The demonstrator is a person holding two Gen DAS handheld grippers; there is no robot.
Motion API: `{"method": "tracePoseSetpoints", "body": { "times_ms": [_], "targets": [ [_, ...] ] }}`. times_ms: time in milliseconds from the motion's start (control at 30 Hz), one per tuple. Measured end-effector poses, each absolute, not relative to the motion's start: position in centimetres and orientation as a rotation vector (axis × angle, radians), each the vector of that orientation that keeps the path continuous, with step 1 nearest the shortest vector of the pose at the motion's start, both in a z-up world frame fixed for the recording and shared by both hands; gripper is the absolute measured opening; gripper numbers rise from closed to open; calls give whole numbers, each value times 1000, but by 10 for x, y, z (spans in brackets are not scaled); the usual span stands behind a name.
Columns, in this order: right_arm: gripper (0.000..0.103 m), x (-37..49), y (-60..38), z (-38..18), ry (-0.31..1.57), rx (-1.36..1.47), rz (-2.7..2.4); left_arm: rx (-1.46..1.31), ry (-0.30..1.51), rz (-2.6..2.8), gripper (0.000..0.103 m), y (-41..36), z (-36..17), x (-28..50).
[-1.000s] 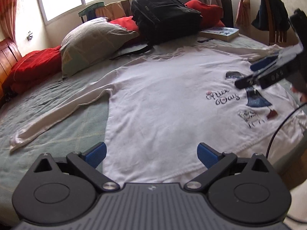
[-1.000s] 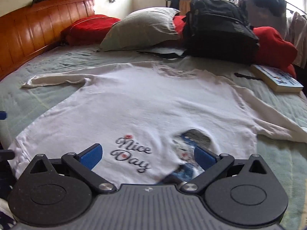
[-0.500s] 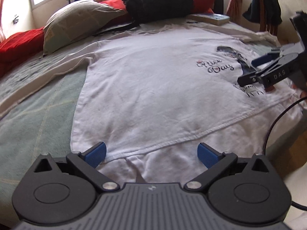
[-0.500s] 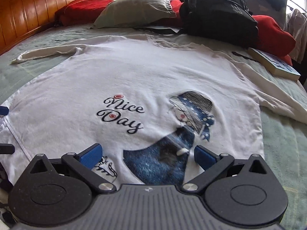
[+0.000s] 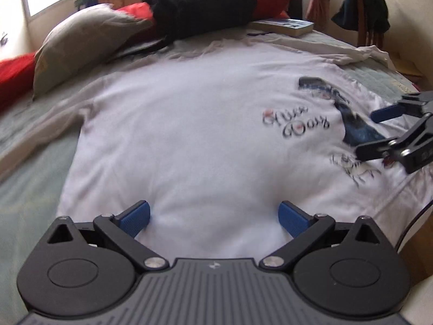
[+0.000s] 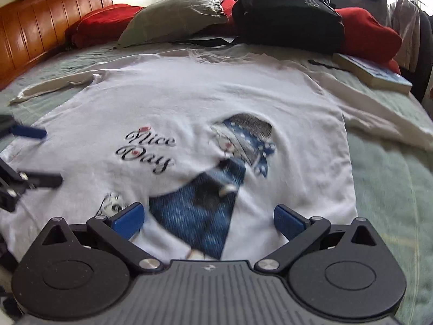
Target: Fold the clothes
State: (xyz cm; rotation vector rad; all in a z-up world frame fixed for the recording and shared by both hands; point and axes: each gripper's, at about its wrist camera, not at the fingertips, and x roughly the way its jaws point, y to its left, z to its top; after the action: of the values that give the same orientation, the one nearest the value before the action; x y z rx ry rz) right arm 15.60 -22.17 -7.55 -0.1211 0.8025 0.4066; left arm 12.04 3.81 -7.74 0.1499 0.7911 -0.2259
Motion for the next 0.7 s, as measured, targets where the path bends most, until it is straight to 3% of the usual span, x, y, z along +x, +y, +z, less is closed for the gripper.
{"method": "tracePoseSetpoints", "body": {
  "times_ms": [233,700],
  "targets": [
    [103,158,-259,-65,819,-88,417,136,823,-216,101,29,-60,119],
    [103,247,-424,-40,737,289,92,241,713,-365,101,-34,-39,144]
  ]
}}
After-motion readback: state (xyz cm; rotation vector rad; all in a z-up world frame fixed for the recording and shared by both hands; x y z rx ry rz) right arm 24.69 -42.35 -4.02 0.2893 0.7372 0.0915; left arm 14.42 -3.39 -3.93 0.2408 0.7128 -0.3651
